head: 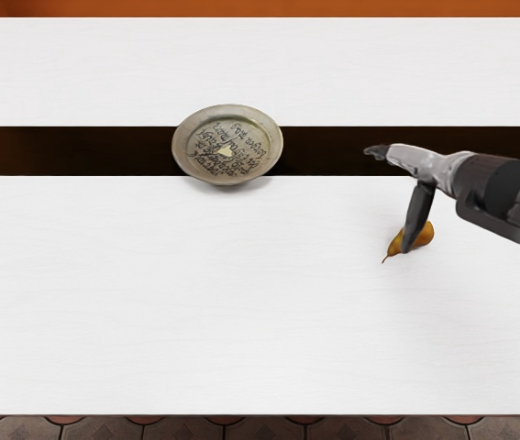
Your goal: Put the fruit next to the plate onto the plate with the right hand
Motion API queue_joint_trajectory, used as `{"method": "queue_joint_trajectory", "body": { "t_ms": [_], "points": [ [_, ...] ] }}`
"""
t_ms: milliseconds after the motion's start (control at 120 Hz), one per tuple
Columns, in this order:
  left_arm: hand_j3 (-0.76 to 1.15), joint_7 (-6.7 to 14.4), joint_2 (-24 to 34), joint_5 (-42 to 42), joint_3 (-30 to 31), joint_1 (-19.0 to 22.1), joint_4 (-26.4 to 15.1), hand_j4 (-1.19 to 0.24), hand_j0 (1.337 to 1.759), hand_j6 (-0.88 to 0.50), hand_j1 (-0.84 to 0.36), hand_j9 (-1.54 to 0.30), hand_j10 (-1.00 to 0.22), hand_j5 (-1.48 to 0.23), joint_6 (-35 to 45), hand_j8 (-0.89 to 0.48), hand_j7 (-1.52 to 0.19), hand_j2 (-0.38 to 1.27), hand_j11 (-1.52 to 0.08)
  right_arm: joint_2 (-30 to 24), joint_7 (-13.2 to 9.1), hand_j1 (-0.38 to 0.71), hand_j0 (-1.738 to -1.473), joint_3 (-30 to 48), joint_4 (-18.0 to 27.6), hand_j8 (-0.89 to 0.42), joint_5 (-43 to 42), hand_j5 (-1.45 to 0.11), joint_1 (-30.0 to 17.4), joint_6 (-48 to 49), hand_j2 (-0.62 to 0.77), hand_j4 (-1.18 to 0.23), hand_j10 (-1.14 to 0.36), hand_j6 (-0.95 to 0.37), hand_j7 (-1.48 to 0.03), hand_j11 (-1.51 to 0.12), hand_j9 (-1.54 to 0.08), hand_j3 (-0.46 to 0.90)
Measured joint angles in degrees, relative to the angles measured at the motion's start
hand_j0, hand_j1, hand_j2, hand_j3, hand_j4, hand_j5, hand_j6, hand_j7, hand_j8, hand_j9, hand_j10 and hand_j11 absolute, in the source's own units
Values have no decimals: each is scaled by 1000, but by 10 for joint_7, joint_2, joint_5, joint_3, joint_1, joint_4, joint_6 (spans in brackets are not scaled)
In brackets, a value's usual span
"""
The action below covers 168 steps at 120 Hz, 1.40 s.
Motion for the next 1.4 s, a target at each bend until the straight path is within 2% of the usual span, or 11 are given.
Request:
{"method": "queue_joint_trajectory", "body": {
  "t_ms": [83,375,592,875,1117,1283,1400],
  "points": [
    [0,0,0,0,0,0,0,0,1658,0,349,0,0,0,0,0,0,0,0,-5,0,-304,-1658,-4,-8,-43,-1,-51,-8,5,-6,-42,-41,-44,-50,-51,-51,0],
    [0,0,0,0,0,0,0,0,1658,0,349,0,0,0,0,0,0,0,0,33,0,-309,-1658,-16,-90,-39,0,-46,-39,4,-5,-39,-38,-41,-46,-46,-46,0],
    [0,0,0,0,1,0,1,0,1658,0,349,0,0,0,1,0,0,0,0,61,0,-300,-1658,-45,-135,-47,-77,-56,-46,-20,-7,-46,-45,-48,-55,-55,-56,0],
    [0,0,0,0,0,0,1,0,1658,0,349,0,0,0,1,0,0,0,0,69,0,-295,-1658,-61,-135,-51,-119,-61,-60,-26,-7,-50,-50,-52,-61,-61,-61,0],
    [0,0,0,0,0,0,1,0,1658,0,349,0,0,0,1,0,0,0,0,87,0,-129,-1658,-62,-148,-190,-163,-242,-88,-56,-34,-189,-189,-191,-241,-241,-241,0],
    [0,0,0,0,0,0,1,0,1658,0,349,0,0,0,1,0,0,0,0,104,0,-90,-1658,-62,-161,-229,-187,-292,-99,-77,-23,-228,-228,-230,-291,-290,-291,0],
    [0,0,0,0,-1,1,1,0,1658,0,349,0,0,0,1,0,0,0,0,98,0,-77,-1658,-61,-143,-237,-190,-302,-97,-78,-33,-236,-236,-238,-301,-301,-302,0]
  ]
}}
